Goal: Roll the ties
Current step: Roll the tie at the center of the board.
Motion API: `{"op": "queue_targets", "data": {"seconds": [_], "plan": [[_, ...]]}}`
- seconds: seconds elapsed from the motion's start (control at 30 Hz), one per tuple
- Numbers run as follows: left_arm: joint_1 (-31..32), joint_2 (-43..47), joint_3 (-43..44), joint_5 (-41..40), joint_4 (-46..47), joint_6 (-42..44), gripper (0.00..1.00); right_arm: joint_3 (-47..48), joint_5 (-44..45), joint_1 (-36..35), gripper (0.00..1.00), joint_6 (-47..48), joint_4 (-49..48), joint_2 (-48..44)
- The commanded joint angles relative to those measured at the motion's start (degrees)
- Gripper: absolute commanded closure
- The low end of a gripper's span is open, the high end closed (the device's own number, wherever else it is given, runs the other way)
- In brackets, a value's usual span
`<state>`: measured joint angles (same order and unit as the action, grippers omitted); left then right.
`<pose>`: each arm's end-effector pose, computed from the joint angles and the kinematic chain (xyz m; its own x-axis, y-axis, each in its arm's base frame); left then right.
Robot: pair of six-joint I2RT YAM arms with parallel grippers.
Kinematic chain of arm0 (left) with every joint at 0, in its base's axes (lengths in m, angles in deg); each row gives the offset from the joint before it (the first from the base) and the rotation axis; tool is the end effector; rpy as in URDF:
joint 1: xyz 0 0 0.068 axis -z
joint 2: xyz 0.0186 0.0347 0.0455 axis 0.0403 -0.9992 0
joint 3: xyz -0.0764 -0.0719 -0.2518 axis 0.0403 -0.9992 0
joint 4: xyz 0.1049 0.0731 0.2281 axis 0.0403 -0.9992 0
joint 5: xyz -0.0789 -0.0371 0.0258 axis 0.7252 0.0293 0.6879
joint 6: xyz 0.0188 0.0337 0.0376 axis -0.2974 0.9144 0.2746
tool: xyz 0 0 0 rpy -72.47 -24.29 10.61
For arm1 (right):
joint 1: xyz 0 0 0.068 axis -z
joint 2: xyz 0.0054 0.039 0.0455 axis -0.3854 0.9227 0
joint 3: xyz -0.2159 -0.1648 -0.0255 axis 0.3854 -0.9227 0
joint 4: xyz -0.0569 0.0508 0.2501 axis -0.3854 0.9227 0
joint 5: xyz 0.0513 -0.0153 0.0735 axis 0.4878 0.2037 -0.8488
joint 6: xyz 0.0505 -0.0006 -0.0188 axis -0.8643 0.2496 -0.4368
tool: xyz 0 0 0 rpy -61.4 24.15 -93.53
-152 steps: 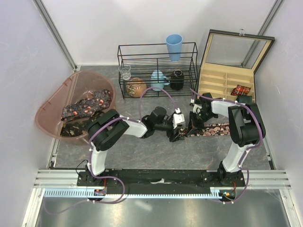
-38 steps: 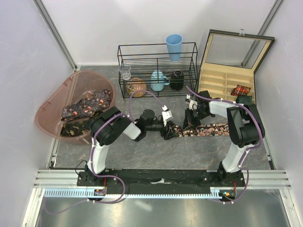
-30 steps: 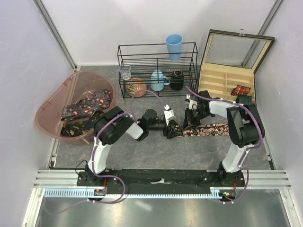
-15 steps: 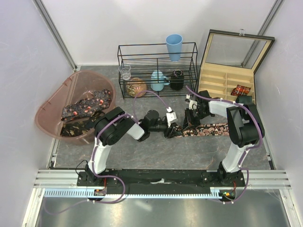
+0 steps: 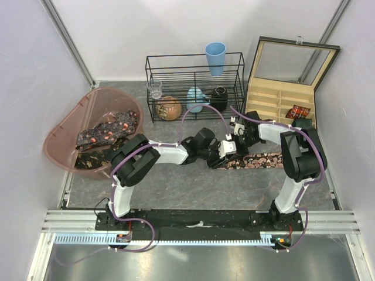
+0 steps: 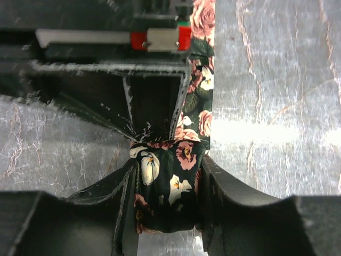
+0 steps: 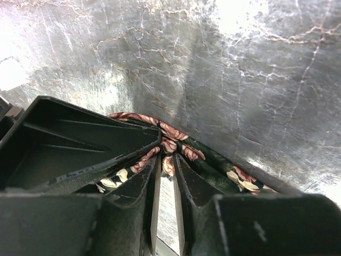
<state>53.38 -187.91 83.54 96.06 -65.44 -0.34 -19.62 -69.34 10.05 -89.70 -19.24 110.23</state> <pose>0.2460 -0.3312 0.1287 -0.0334 0.5210 -0.8529 0.9965 0.0831 0.0117 0.3081 0.0899 0.1327 -0.9862 -0.1125 -0.1217 -0.1627 0.7955 0.5837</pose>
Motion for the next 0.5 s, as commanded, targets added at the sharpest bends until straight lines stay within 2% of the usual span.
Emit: {"op": "queue_targets", "data": {"seconds": [0.0,0.17,0.27,0.37,0.47], "plan": [[0.4,-2.1,2.6,-7.2,-22.6,8.6,0.87,0.4,3.4,0.1,0.72,2.1,2.5,1.4],[0.5,-2.7,4.6,-7.2,-28.1,11.5,0.89,5.2,-4.2,4.7,0.66,3.9,7.9,0.1],[0.5,-3.3,5.8,-7.0,-29.4,12.2,0.89,6.4,-7.6,7.3,0.57,5.7,10.9,-0.8],[0.5,-3.9,7.0,-6.8,-29.8,12.2,0.89,5.3,-12.7,8.2,0.50,6.7,12.0,-1.6],[0.7,-4.2,7.8,-6.7,-30.2,12.3,0.89,3.5,-17.6,8.1,0.48,6.5,11.4,-1.3]]}}
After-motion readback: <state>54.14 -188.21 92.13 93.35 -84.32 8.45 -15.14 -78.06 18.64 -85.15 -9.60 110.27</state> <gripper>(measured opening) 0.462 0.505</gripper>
